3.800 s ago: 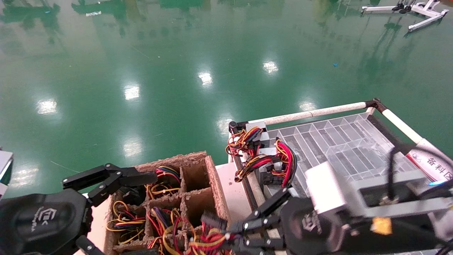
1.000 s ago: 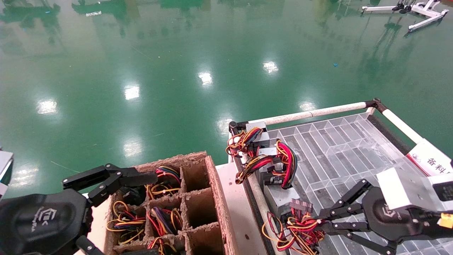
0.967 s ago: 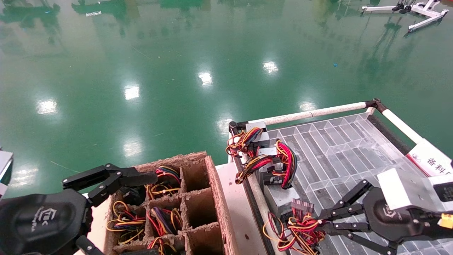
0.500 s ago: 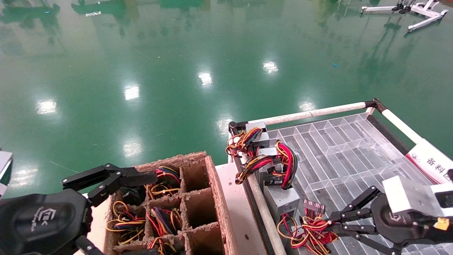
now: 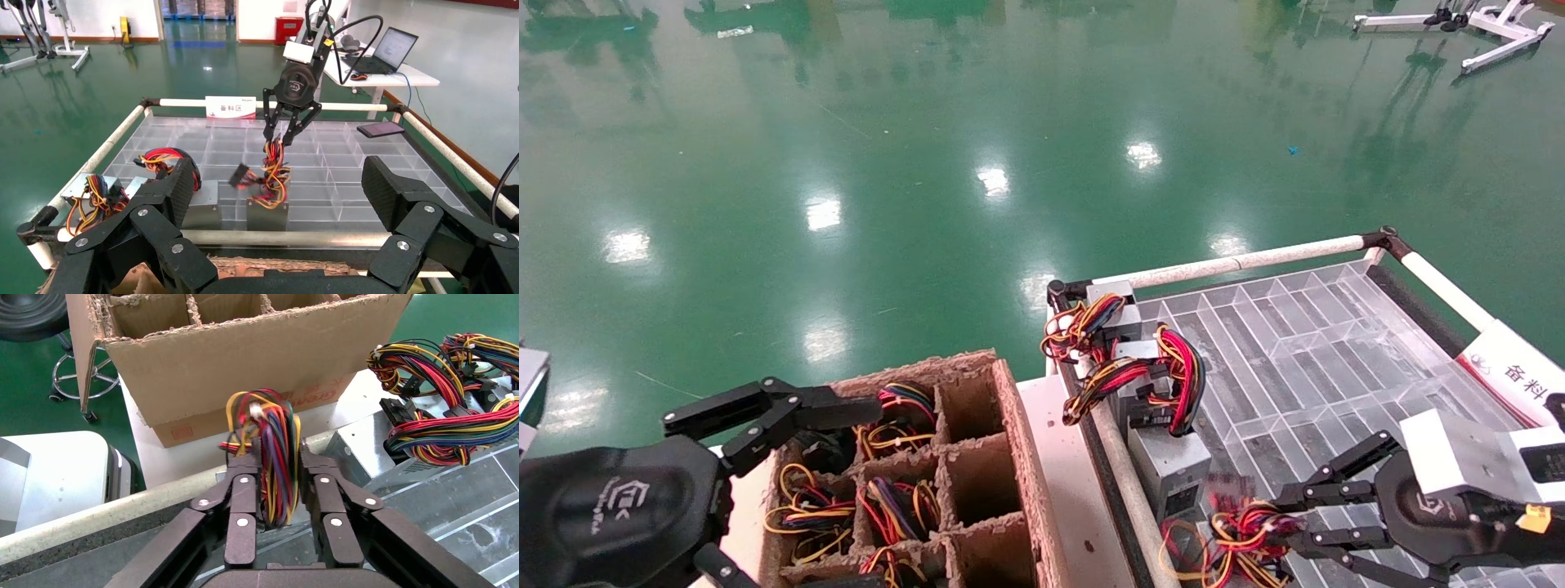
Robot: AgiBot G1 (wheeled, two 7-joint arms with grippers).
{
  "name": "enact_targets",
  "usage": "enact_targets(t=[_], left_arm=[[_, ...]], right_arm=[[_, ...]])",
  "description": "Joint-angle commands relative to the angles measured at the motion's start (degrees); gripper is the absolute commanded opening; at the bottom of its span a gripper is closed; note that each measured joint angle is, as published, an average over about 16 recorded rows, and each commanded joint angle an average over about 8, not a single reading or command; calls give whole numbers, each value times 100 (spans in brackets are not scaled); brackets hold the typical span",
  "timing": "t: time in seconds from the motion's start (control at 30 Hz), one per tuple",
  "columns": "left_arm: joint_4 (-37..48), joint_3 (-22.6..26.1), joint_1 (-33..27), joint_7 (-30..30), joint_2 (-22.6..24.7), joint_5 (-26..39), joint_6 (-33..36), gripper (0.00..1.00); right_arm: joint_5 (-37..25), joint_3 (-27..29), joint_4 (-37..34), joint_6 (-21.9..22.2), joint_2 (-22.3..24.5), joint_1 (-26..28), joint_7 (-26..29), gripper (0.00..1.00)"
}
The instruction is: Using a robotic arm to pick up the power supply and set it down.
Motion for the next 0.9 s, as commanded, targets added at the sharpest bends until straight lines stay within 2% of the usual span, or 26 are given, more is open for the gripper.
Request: enact_targets(t=[0.03, 0.53, 0.9], left_arm=[[0, 0, 0, 0, 0, 0, 0, 100], [1, 0, 1, 0, 0, 0, -1, 100], [2, 0, 1, 1, 0, 0, -2, 100]], right_arm=[[-10, 7, 11, 10, -1, 1, 1, 100], [443, 156, 567, 54, 379, 75, 306, 100], [469, 1114, 1080, 113, 321, -617, 726, 100]])
